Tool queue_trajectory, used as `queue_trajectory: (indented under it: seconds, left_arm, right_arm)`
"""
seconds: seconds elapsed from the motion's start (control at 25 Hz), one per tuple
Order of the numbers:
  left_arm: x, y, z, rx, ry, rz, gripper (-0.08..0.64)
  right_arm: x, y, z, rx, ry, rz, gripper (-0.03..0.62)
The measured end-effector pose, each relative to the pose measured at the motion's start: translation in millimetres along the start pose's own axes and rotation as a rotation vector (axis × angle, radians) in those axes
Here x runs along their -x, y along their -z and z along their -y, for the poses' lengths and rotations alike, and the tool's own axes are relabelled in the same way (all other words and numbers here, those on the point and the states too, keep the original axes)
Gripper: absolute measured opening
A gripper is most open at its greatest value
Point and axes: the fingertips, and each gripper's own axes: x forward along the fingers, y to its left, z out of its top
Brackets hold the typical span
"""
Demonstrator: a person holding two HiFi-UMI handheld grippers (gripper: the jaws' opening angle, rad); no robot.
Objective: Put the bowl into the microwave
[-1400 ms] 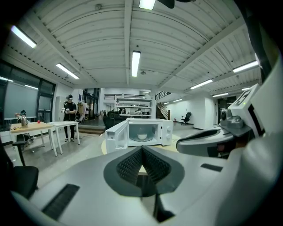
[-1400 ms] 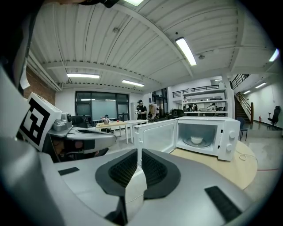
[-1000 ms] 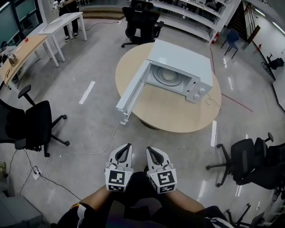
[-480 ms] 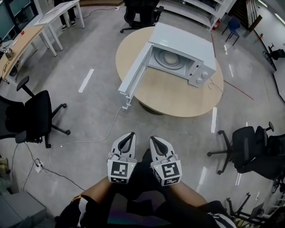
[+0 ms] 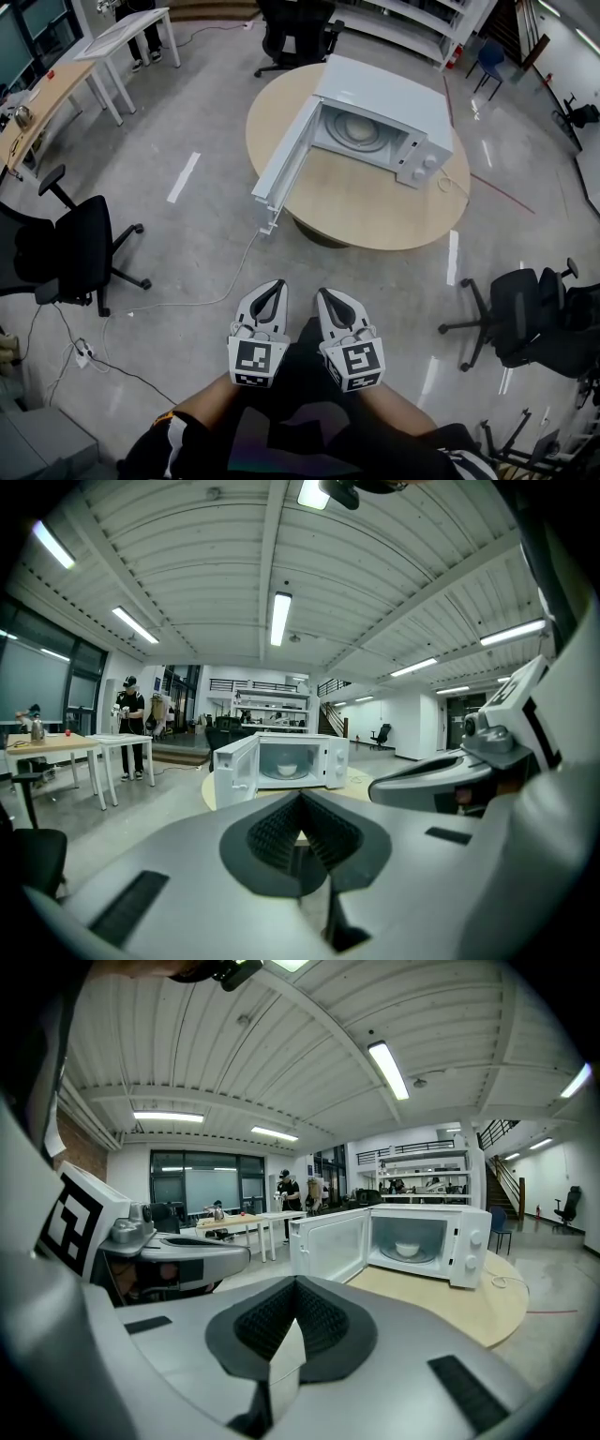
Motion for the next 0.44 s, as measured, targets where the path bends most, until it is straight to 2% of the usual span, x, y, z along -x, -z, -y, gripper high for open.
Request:
queue_trajectory:
  seconds: [0.44]
  left_arm:
    - [-14, -2, -8, 0.005, -0.007, -0.001, 0.046]
  right_arm:
    - [-14, -3, 9, 0.005, -0.009, -0.007, 0.014]
